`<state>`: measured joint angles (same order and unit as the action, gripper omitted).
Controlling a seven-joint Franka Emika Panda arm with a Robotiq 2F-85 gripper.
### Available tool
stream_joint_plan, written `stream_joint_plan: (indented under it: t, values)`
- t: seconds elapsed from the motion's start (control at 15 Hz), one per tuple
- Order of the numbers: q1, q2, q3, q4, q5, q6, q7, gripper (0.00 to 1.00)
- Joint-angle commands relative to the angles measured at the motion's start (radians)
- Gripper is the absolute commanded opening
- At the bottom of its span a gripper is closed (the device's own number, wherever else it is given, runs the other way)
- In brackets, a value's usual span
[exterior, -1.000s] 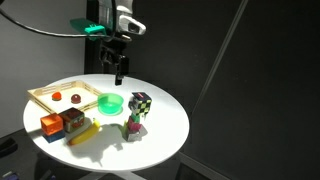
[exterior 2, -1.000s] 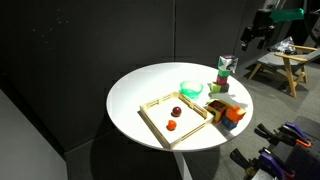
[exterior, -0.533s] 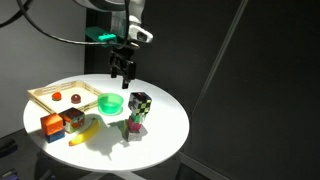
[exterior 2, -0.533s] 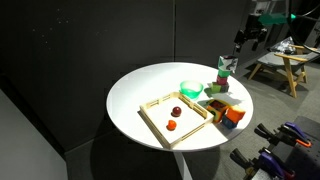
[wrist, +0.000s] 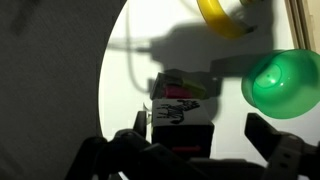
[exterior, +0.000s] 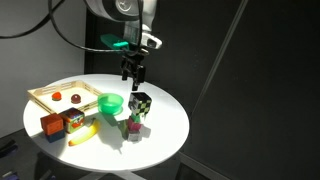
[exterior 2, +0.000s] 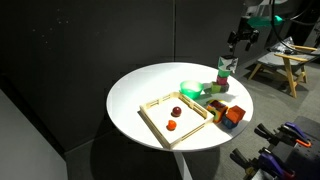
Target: Remove the block with a red number on top from the stack and put it on the table
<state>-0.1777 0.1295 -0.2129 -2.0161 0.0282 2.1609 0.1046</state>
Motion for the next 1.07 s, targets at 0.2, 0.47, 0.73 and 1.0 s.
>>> stream_joint_plan:
  t: [0.2, 0.47, 0.73, 1.0]
  values:
    - [-0.013, 0.119, 0.001, 0.146, 0.004, -0.021, 0.061, 1.00]
    - [-0.014, 0.171, 0.000, 0.197, 0.003, -0.016, 0.076, 1.00]
    - [-0.017, 0.215, -0.003, 0.235, 0.001, -0.015, 0.083, 1.00]
    - [-0.020, 0.248, -0.003, 0.259, 0.000, -0.011, 0.079, 1.00]
